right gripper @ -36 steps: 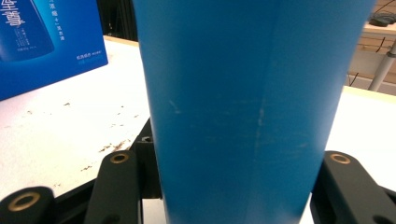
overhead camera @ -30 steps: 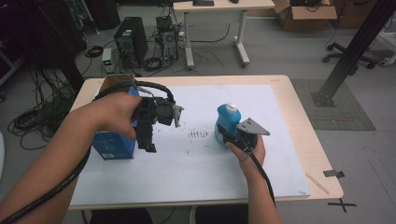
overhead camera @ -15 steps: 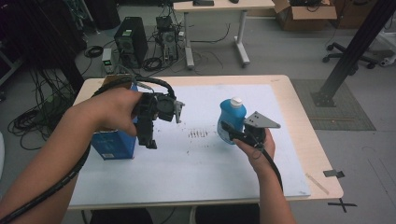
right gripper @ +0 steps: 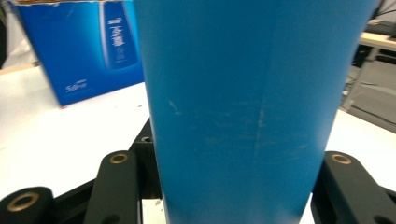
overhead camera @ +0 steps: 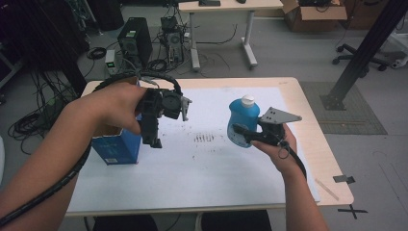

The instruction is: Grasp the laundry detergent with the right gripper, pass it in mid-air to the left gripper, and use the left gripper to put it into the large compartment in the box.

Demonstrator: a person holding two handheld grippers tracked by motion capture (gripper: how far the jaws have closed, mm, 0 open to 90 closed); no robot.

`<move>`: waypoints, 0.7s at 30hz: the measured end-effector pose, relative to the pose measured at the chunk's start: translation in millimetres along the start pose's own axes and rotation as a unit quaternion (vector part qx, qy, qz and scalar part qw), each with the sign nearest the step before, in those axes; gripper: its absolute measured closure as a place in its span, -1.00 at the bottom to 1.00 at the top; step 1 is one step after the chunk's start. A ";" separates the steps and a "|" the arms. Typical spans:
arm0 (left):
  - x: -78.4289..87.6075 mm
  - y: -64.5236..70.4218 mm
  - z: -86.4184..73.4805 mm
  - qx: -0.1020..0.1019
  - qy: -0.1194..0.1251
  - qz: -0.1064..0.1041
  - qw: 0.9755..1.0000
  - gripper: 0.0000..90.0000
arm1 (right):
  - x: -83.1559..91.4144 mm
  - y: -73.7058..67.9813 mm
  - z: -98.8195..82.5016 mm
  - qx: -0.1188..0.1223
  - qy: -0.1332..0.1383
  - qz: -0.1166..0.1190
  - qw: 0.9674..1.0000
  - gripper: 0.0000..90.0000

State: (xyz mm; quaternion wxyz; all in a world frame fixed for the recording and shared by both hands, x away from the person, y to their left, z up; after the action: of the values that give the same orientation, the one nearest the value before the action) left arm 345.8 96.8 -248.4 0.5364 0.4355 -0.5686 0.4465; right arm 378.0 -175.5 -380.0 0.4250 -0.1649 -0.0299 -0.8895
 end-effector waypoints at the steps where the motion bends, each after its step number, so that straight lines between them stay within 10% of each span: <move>1: 0.8 -0.1 0.0 0.000 0.000 0.000 1.000 -1.00 | 1.8 -0.1 2.4 0.004 -0.004 0.009 1.000 0.04; 21: 14.4 -7.8 10.2 -0.001 0.002 0.002 1.000 -1.00 | 14.6 -23.8 34.2 0.060 -0.028 0.159 0.985 0.04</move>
State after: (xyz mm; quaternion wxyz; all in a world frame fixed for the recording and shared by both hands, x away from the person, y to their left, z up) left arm 350.4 84.9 -233.9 0.5369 0.4329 -0.5693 0.4476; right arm 360.4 -164.6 -341.0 0.5694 -0.1665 -0.0685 -0.8021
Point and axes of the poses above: each handheld gripper's, and its own axes: x roughly backward along the jaws, z roughly out of its top, y roughly to its right, the point moved 4 cm from there along -x, roughly forward along the jaws, and after that the axes turned 7 degrees about -x, right-handed, at the moved point
